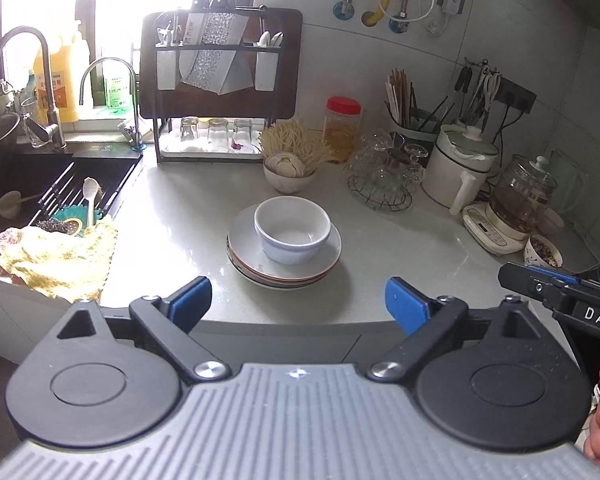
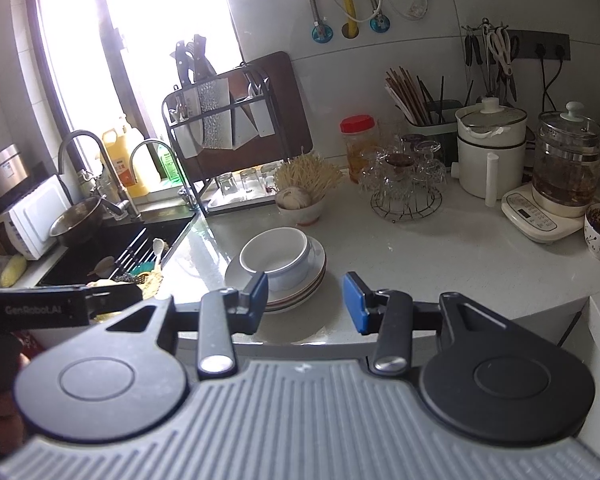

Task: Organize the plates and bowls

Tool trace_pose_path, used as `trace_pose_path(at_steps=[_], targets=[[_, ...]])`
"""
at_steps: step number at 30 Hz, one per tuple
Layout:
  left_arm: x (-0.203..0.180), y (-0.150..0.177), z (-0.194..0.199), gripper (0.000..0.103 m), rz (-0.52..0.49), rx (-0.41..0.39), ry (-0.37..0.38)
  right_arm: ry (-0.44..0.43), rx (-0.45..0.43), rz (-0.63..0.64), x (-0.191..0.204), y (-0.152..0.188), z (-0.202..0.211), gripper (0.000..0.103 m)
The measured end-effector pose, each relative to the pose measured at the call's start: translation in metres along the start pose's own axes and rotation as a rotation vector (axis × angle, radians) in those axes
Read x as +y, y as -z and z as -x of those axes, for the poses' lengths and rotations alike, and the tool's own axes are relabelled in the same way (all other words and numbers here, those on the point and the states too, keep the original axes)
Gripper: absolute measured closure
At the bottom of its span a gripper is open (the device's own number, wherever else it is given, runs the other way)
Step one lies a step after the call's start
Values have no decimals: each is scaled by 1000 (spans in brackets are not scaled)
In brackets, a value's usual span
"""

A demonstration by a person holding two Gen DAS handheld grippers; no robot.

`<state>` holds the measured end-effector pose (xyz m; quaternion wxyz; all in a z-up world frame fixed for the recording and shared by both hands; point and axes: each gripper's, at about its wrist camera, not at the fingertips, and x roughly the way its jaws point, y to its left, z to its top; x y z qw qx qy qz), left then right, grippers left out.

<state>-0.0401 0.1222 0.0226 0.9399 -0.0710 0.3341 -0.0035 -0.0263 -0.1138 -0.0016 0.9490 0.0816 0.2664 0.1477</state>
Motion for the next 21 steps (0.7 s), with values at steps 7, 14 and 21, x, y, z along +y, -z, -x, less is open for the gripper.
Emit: trace_pose_path(at_steps=[7,14,21], targets=[[-1,-5,5,4,-10,5,-25,17,-19,8,-2,-4,0,18],[-2,-4,5,3,-24,9,-45,43,-20,-2,-5,-7,-4,0],[-4,-4,7,3,-30,14,-58,41,-32,-14,-5,-6,-3,0]])
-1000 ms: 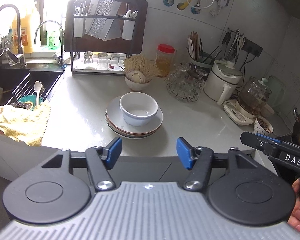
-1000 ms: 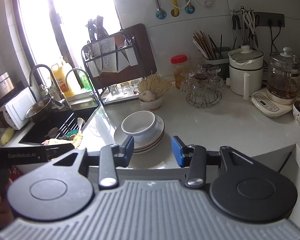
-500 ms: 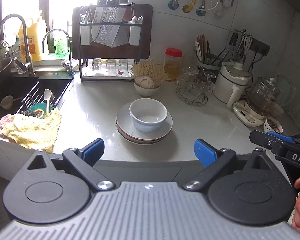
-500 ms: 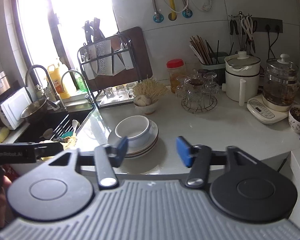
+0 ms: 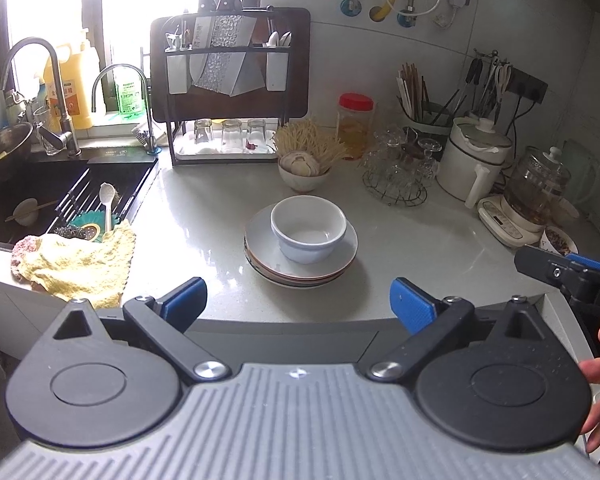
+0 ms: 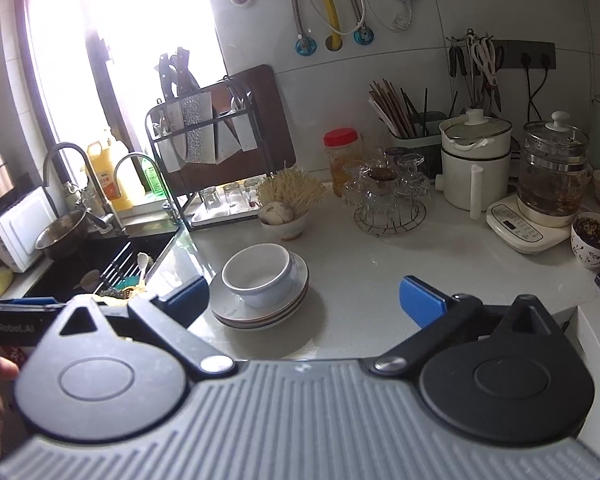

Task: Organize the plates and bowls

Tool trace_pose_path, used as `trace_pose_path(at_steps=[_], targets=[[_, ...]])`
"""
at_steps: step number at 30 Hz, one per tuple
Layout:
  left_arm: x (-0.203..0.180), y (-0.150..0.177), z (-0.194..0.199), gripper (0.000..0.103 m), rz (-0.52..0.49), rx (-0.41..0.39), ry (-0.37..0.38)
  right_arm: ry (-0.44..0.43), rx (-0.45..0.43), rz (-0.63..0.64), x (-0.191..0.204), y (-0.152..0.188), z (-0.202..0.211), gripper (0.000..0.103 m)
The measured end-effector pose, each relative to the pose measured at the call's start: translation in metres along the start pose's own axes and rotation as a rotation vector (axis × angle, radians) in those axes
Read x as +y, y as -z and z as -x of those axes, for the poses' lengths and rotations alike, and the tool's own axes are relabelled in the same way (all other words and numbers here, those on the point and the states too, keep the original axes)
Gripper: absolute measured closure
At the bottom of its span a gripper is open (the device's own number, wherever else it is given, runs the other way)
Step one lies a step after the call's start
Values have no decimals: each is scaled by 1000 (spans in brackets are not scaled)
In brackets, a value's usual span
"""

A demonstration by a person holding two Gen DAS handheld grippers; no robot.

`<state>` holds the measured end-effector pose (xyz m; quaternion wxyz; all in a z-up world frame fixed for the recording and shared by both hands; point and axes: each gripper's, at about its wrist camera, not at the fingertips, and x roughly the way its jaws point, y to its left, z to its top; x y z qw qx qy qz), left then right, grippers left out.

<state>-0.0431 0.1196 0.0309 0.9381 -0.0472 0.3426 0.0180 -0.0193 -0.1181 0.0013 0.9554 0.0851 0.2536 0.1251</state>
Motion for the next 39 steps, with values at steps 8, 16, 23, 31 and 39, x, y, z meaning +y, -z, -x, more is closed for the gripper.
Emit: trace_pose_path(at_steps=[8,16,23,31,39], targets=[[-1,1,-2,3,4,10,-5,10,-4,17,2,-1,2,0],[-2,0,-4,3,-5,16,9,23,5,30,-1,0,5,0],[-7,7,-5,3,-1,16,19,28,12,47,-2,2,9,0],[-13,9,-2,3,-7,9,24,29,13,37,-5,4,11,0],[-15,11,3,2,-4,5,24,29,12,36,-5,4,13,0]])
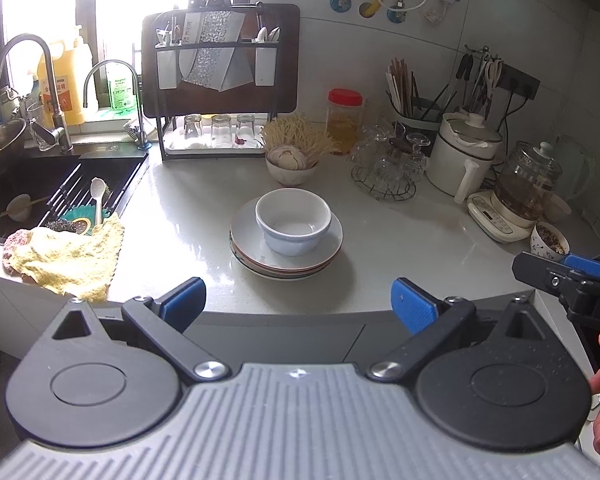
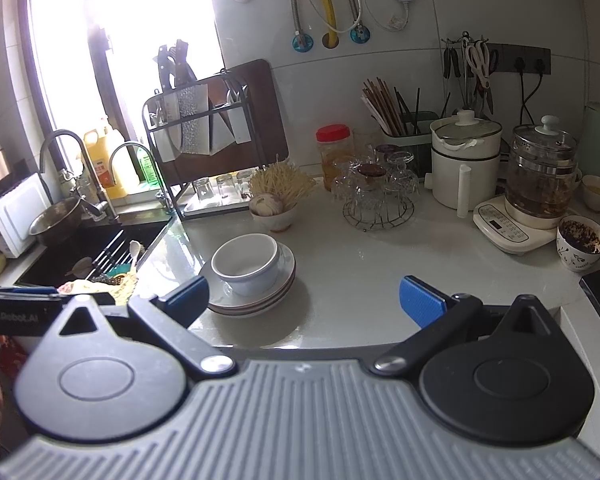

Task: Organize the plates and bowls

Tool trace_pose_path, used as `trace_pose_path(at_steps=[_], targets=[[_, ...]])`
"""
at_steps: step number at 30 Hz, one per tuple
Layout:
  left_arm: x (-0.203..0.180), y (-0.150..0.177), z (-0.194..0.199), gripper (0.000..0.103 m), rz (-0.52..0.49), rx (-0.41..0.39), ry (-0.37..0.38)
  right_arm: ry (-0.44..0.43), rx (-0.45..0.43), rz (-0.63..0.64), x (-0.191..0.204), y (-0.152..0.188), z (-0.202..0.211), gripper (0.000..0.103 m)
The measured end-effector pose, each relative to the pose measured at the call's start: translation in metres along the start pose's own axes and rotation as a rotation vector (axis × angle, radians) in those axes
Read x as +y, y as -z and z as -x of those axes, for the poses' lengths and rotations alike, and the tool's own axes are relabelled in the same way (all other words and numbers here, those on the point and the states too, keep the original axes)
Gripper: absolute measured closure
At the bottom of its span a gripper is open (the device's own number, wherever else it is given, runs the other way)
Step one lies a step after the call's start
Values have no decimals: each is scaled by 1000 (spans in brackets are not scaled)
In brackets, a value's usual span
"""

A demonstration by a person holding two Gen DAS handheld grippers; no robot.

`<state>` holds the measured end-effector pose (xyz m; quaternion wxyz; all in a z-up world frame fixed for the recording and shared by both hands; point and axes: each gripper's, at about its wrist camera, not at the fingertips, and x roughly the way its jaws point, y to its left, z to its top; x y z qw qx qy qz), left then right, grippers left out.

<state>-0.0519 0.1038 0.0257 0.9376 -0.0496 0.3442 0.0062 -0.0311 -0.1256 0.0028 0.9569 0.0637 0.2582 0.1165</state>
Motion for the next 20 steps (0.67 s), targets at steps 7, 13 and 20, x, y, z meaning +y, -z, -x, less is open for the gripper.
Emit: trace_pose_path(at_steps=[7,13,20], targets=[[-2,1,2,2,0,0,4,-5,0,7,1,0,2,0],[-1,2,8,2,7,-9,0,-14,-5,7,0,1,6,0],[0,6,8,2,7,0,-3,-21,7,6,-3,1,5,0]])
